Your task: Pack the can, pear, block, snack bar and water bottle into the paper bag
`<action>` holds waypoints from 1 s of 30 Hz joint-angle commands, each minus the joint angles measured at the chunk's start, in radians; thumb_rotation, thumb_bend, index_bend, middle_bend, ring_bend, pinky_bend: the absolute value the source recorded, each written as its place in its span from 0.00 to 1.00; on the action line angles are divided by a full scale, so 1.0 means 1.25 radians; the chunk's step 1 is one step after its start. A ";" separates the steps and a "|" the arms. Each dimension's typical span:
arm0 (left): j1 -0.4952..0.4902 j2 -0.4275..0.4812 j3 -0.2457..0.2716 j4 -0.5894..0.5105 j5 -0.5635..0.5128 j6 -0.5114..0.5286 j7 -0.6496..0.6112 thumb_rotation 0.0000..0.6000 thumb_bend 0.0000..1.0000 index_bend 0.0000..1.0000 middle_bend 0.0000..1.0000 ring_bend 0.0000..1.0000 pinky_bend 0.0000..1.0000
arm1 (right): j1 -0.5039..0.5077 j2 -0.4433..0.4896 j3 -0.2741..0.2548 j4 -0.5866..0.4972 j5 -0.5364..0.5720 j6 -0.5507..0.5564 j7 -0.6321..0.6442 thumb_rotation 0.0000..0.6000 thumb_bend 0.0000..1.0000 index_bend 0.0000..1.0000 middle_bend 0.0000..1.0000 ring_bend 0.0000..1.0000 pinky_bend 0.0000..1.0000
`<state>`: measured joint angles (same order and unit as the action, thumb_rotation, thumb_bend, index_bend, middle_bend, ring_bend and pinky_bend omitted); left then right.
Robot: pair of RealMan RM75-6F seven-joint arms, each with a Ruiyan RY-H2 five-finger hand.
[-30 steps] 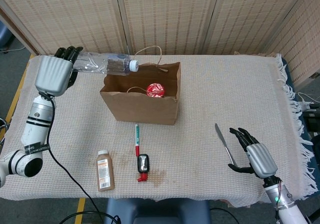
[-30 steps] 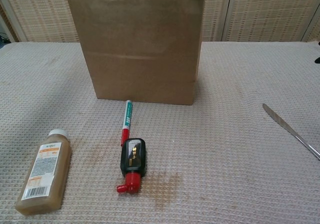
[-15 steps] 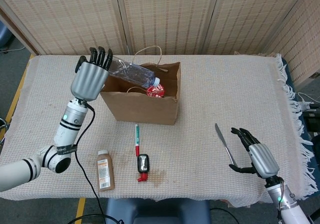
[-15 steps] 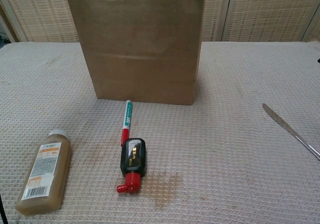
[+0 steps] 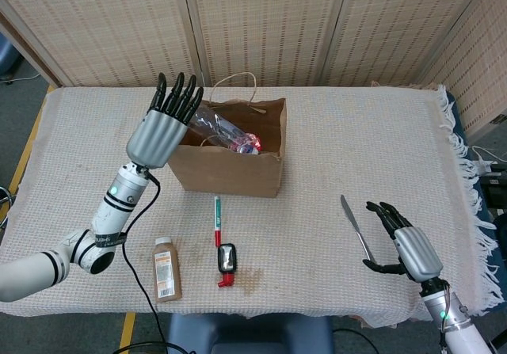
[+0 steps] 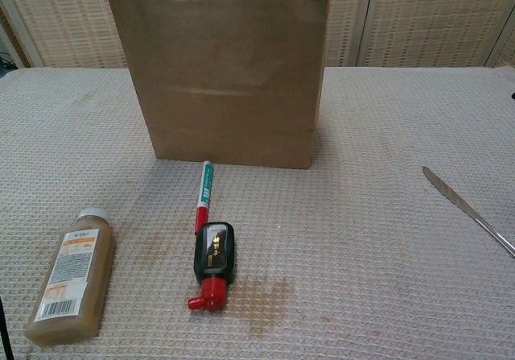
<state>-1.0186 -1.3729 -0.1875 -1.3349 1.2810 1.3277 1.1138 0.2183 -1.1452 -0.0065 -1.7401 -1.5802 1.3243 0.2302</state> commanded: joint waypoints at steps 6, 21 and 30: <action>0.014 -0.009 -0.031 -0.010 -0.019 0.000 -0.016 1.00 0.45 0.00 0.00 0.00 0.13 | 0.000 0.000 0.000 0.003 0.000 0.000 0.001 1.00 0.04 0.00 0.12 0.03 0.20; 0.094 0.080 -0.133 -0.086 -0.096 0.063 -0.156 1.00 0.49 0.00 0.00 0.00 0.13 | -0.002 -0.006 -0.001 0.007 -0.005 0.005 -0.015 1.00 0.04 0.00 0.12 0.03 0.20; 0.229 0.164 -0.138 -0.211 -0.120 0.126 -0.350 1.00 0.53 0.00 0.00 0.00 0.13 | -0.003 -0.004 0.000 0.010 -0.001 0.004 -0.014 1.00 0.04 0.00 0.12 0.03 0.20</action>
<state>-0.8036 -1.2115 -0.3733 -1.5394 1.1210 1.4435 0.7589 0.2140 -1.1500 -0.0063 -1.7275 -1.5811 1.3294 0.2130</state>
